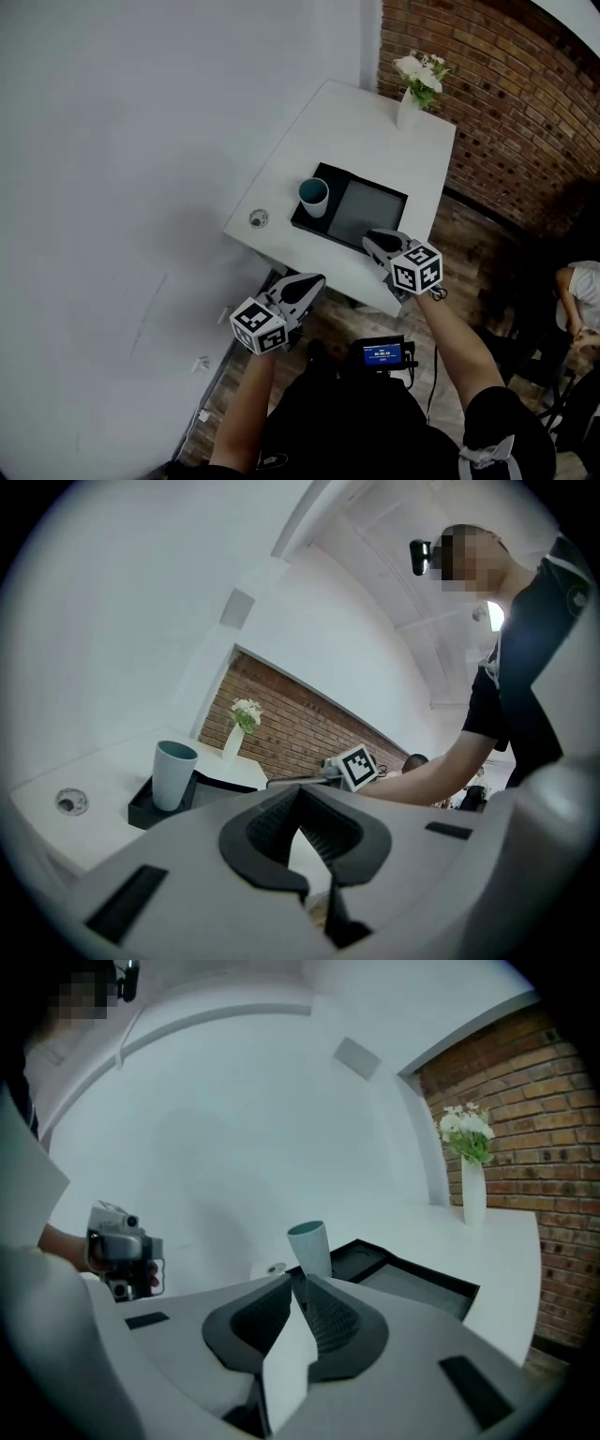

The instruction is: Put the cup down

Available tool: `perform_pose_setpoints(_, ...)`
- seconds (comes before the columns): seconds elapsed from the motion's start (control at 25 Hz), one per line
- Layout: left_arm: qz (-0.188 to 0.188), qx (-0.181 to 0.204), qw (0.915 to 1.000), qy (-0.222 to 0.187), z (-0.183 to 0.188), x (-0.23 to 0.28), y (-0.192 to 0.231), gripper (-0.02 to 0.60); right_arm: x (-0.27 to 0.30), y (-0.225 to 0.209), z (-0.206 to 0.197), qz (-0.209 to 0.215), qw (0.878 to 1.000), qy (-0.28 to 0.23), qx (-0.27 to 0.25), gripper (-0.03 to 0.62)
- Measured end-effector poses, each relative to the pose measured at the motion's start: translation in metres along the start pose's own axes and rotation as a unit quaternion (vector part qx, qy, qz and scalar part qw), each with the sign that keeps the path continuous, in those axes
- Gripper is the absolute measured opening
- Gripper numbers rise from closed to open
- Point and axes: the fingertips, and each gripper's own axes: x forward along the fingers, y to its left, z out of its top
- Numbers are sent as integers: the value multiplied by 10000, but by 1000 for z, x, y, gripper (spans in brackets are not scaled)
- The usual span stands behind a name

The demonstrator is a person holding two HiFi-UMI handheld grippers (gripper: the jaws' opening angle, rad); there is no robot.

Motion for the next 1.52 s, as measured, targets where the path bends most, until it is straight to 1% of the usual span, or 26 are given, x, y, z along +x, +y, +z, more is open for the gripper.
perform_pose_setpoints(0.08,-70,14,10000,-5,0,2,-4,8,-20,11,11,93,9995,-277,153,37)
perform_pose_setpoints(0.16,-168,61,9998,-5,1,5,-9,8,-41,24,22,243,9976,-549,351,15)
perform_pose_setpoints(0.28,-403,202,9990,12,6,6,-25,8,-70,43,35,451,9937,-855,564,14)
perform_pose_setpoints(0.4,-574,338,9978,-16,14,4,-40,8,-98,59,48,494,9895,-1156,718,12)
perform_pose_setpoints(0.56,-619,436,9969,-205,30,1,-47,8,-124,72,62,464,9824,-1557,920,12)
perform_pose_setpoints(0.64,-594,432,9969,-275,36,-2,-47,8,-129,78,63,466,9799,-1657,1008,12)
perform_pose_setpoints(0.76,-501,533,9967,-362,45,-2,-47,8,-131,85,59,462,9792,-1649,1084,12)
perform_pose_setpoints(0.88,-471,505,9967,-420,47,-3,-49,8,-129,90,54,506,9805,-1576,1063,12)
perform_pose_setpoints(1.04,-588,603,9958,-351,46,-4,-57,8,-124,89,53,442,9816,-1543,1035,12)
perform_pose_setpoints(1.24,-539,646,9961,-260,37,-5,-55,8,-110,84,49,290,9874,-1327,811,12)
perform_pose_setpoints(1.36,-576,634,9961,-194,36,-4,-57,8,-107,82,48,261,9878,-1283,843,12)
perform_pose_setpoints(1.52,-533,646,9964,-144,34,-4,-56,8,-103,81,44,263,9885,-1220,853,12)
